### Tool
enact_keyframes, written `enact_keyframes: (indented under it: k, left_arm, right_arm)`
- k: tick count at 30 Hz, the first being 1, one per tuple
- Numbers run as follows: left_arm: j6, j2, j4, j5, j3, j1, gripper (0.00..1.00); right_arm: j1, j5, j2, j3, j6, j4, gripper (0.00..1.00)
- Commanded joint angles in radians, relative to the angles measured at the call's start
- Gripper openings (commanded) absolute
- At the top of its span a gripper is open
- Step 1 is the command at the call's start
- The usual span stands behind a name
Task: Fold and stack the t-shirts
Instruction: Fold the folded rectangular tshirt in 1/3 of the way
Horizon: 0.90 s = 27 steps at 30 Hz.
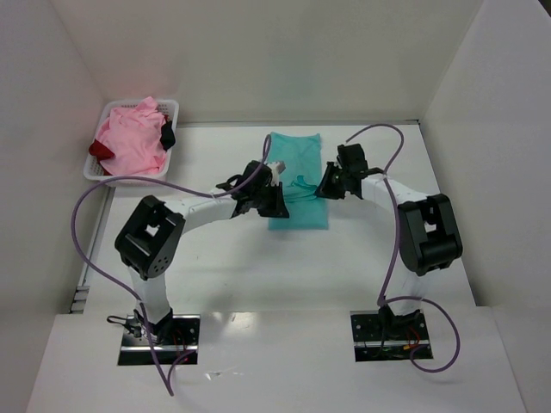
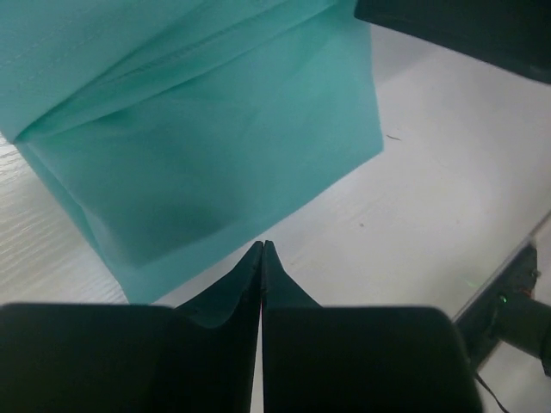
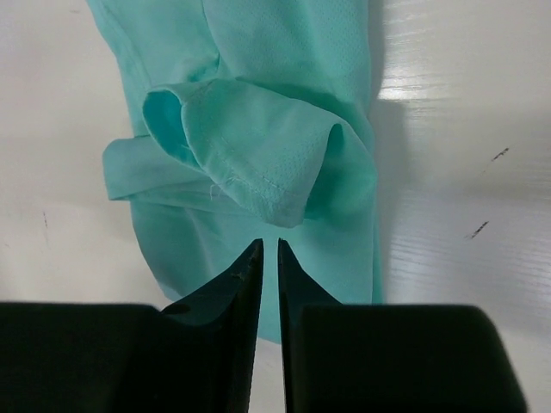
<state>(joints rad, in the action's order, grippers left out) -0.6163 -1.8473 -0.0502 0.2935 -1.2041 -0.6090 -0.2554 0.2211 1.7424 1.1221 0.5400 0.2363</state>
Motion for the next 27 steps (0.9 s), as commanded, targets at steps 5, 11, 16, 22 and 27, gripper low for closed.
enact_keyframes:
  k: [5,11,16,22,27]
  left_arm:
    - [-0.086,-0.061,0.044,-0.143,-0.006,-0.006,0.02]
    - [-0.128,-0.115,0.035,-0.154,-0.015,-0.006,0.02]
    - [-0.138,-0.133,0.024,-0.172,-0.015,-0.006,0.02]
    - [-0.157,-0.151,0.015,-0.185,-0.015,-0.006,0.02]
    - [-0.157,-0.151,0.006,-0.185,-0.015,-0.006,0.02]
  right_arm:
    - [-0.025,-0.020,0.097,0.013,-0.012,-0.065,0.17]
    - [-0.025,-0.020,0.180,0.068,-0.035,-0.055,0.16]
    - [-0.025,-0.041,0.215,0.157,-0.035,-0.046,0.16]
    - [-0.025,-0.089,0.250,0.271,-0.045,-0.037,0.17]
    - [-0.025,-0.144,0.296,0.361,-0.054,-0.016,0.20]
